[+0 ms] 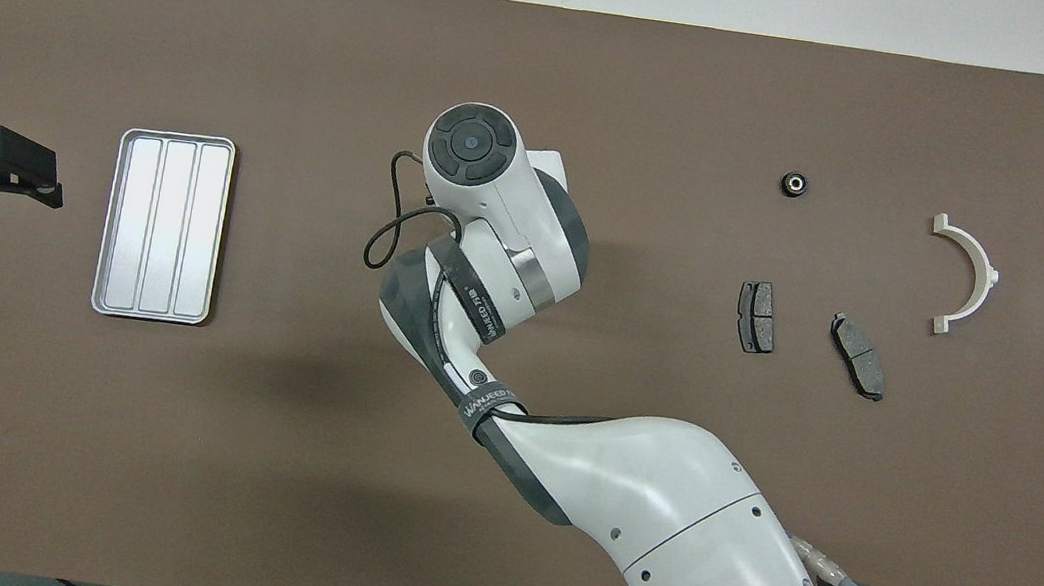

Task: Place bearing gear from tray to pile

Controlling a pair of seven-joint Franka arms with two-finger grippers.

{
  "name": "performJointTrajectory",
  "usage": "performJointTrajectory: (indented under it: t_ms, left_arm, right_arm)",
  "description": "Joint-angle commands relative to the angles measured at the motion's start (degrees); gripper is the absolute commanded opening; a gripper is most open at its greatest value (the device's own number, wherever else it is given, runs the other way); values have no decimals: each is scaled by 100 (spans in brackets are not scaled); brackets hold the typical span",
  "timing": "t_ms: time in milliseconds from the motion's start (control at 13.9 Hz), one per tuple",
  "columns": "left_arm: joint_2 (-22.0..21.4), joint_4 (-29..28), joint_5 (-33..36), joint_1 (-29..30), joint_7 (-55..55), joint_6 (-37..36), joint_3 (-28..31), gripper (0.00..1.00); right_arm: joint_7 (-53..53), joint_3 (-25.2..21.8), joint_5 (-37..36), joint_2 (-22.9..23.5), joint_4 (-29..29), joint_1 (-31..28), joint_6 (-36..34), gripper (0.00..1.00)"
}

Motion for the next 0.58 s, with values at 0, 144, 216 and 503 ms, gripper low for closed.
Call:
performJointTrajectory:
  t_ms: [0, 144, 216, 503]
  left_arm:
    - [-80, 9, 11, 40, 104, 48, -37, 100]
    - [-80, 8, 2, -47, 122, 84, -81, 100]
    - [-89, 17, 2, -47, 121, 49, -186, 100]
    - [-141, -36, 2, -30, 69, 14, -178, 100]
  right_arm:
    - [24, -15, -101, 97, 41, 19, 137, 80]
    - [129, 2, -101, 123, 50, 80, 163, 80]
    - [173, 20, -101, 149, 50, 107, 155, 80]
    - [156, 29, -101, 150, 41, 107, 146, 74]
